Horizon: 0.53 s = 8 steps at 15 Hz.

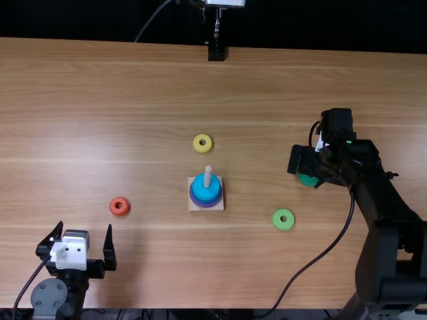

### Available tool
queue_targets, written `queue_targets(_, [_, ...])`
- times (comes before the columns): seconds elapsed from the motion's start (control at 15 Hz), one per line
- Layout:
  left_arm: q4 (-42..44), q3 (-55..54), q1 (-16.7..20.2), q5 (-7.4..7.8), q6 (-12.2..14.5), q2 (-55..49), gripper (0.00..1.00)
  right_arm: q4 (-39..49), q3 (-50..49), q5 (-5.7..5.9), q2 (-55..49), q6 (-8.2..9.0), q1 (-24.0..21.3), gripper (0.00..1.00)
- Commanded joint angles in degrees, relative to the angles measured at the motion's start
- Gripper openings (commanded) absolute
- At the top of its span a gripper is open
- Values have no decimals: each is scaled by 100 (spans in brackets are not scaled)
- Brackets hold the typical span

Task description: Build the Hanoi tower: stack the rings onto the peg from bottom to top in this color order: purple, dark blue, light blue, dark green, light green, yellow, orange.

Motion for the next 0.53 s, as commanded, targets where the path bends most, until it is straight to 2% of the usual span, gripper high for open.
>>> queue_targets(0.0, [-470, -600, -15, 12, 63, -67, 100, -2, 142, 66, 189, 4, 34, 100])
queue_targets(0.47, [-470, -600, -15, 12, 63, -67, 100, -13, 124, 66, 418, 36, 43, 100])
